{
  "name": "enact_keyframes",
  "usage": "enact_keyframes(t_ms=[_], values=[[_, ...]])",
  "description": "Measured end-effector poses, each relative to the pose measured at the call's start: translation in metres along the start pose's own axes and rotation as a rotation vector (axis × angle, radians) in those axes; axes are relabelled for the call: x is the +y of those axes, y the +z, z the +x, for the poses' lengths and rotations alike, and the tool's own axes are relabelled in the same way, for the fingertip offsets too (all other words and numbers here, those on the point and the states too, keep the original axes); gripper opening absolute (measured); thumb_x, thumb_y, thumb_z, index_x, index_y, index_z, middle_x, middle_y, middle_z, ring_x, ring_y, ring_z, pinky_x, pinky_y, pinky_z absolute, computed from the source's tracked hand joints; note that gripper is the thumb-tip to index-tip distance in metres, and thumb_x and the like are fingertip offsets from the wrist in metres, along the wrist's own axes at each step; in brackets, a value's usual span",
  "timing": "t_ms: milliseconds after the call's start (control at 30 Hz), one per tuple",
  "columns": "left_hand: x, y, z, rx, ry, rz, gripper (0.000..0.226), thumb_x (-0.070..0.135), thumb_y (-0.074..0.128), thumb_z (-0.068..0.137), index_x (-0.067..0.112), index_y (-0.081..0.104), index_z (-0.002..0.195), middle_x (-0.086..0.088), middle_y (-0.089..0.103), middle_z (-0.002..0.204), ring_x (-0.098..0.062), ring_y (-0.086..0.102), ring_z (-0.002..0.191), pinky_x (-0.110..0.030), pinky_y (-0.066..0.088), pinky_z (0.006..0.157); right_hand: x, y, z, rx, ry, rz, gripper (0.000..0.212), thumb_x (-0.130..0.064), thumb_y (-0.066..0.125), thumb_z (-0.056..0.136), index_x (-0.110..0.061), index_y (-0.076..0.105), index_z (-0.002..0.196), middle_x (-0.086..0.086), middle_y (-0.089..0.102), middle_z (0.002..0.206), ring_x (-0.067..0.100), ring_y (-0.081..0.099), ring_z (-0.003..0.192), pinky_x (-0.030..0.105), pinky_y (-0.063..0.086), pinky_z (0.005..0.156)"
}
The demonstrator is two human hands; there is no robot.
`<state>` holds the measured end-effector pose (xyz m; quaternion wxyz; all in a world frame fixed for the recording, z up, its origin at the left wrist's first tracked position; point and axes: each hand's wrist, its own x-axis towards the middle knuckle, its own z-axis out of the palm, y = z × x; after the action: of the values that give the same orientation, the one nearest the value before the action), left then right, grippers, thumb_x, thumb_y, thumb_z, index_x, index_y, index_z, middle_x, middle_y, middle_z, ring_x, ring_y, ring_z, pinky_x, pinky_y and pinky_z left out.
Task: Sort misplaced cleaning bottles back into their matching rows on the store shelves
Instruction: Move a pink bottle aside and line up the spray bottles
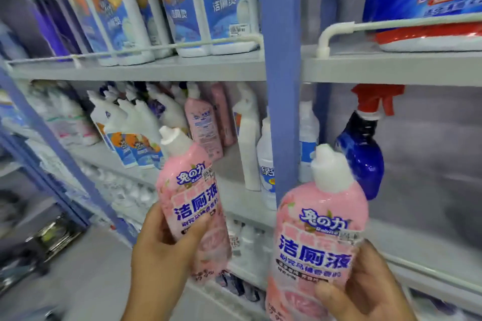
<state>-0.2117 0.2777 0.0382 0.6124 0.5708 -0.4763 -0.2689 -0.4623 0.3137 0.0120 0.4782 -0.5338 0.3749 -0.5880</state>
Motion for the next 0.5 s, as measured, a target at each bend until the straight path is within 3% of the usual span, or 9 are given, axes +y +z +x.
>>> enact_keyframes(t_ms=[67,133,200,333,433,500], values=[[-0.015,-0.008,0.027,0.02,-0.005,-0.006,0.04,0.003,0.081,0.08,0.03,0.07,0.106,0.009,0.079,0.093,-0.005,0.074,0.082,-0.017,0.058,0.069,0.012,0.027,0.008,-0.023,0.06,-0.066,0.075,-0.035,0.094,0.061,-0.045,0.06,0.128,-0.001,0.073,0.123,0.023,0.071,0.111,0.047,0.058,0.093],[-0.028,-0.013,0.054,0.018,0.01,-0.013,0.037,0.007,0.082,0.081,0.032,0.069,0.105,0.012,0.079,0.094,-0.005,0.074,0.085,-0.025,0.06,0.073,0.025,0.052,0.017,-0.008,0.092,-0.109,0.072,-0.016,0.092,0.068,-0.057,0.061,0.118,-0.01,0.074,0.119,0.013,0.071,0.11,0.039,0.057,0.093],[-0.042,-0.018,0.083,0.014,0.023,-0.04,0.036,0.011,0.083,0.082,0.035,0.068,0.105,0.014,0.078,0.095,-0.004,0.074,0.087,-0.029,0.059,0.075,0.038,0.081,0.031,0.005,0.088,-0.128,0.07,-0.01,0.087,0.073,-0.063,0.061,0.11,-0.014,0.075,0.116,0.008,0.072,0.106,0.025,0.056,0.089],[-0.082,-0.027,0.152,-0.044,0.021,-0.049,0.037,0.015,0.083,0.083,0.034,0.066,0.11,0.015,0.078,0.1,-0.006,0.074,0.093,-0.036,0.06,0.083,0.068,0.145,0.078,0.164,0.024,-0.175,0.077,0.009,0.079,0.076,-0.06,0.064,0.108,-0.01,0.076,0.112,0.01,0.073,0.1,0.021,0.056,0.086],[-0.108,-0.03,0.197,-0.065,-0.006,-0.039,0.039,0.02,0.085,0.082,0.038,0.064,0.109,0.016,0.077,0.101,-0.009,0.074,0.095,-0.047,0.06,0.087,0.092,0.185,0.125,0.29,-0.017,-0.229,0.071,0.016,0.074,0.078,-0.039,0.062,0.12,-0.015,0.075,0.111,0.007,0.072,0.1,0.015,0.053,0.084],[-0.12,-0.03,0.222,-0.096,-0.002,-0.04,0.04,0.028,0.085,0.08,0.039,0.063,0.111,0.018,0.076,0.099,-0.008,0.073,0.094,-0.044,0.06,0.083,0.108,0.206,0.16,0.383,-0.041,-0.259,0.063,0.011,0.076,0.08,-0.03,0.057,0.124,-0.014,0.074,0.114,0.008,0.072,0.102,0.017,0.054,0.087]])
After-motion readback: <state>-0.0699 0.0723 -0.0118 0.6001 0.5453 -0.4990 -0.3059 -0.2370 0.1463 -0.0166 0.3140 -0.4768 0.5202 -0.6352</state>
